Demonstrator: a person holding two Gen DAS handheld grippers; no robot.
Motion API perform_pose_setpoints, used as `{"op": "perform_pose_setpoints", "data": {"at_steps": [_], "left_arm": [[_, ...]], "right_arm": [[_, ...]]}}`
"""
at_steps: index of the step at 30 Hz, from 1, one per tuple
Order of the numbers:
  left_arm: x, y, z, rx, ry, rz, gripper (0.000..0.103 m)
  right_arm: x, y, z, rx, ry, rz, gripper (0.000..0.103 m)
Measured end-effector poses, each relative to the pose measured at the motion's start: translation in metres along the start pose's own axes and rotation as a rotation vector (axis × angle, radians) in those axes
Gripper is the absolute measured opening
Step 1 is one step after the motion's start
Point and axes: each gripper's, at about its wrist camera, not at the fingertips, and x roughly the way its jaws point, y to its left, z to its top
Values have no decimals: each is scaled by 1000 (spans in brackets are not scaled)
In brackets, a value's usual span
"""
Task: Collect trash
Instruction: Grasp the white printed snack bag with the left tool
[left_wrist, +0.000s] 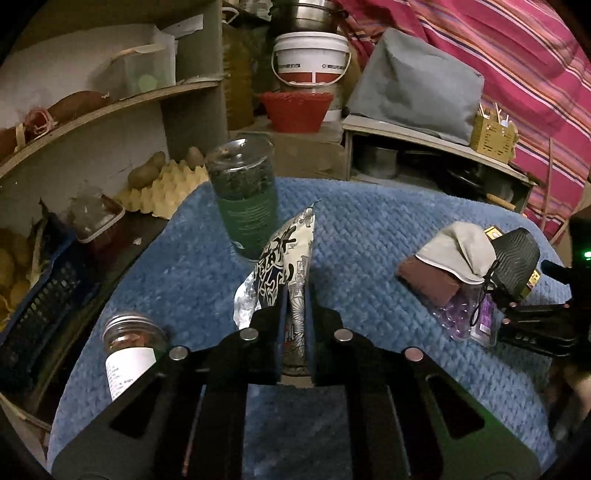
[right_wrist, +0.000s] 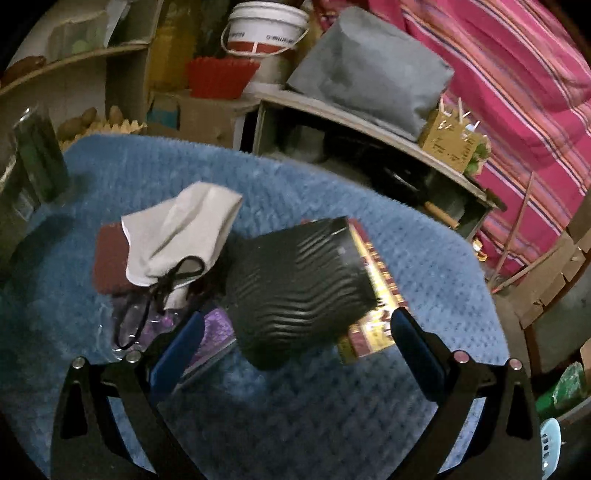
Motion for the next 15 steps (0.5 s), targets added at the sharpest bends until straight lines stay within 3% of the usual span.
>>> {"op": "perform_pose_setpoints", "data": {"at_steps": [3, 6, 9, 10, 11, 15], "left_arm": [[-1, -1, 0, 0, -1, -6, 8], [-4, -4, -1, 4, -3, -7, 8], [-7, -7, -2, 13, -6, -4, 8], [-8, -8, -2, 18, -7, -2, 8], [-10, -10, -3, 23, -9, -2, 8], [-18, -16, -5, 38, -17, -4, 8]], "right_arm": [[1, 2, -1, -29, -10, -20, 96], [2, 3, -1, -48, 1, -21, 79], [0, -1, -2, -47, 0, -3, 77], [-1, -3, -2, -38, 1, 13, 55], [-2, -6, -3, -29, 14, 27, 45], [-14, -24, -6, 25, -1, 62, 26]]}}
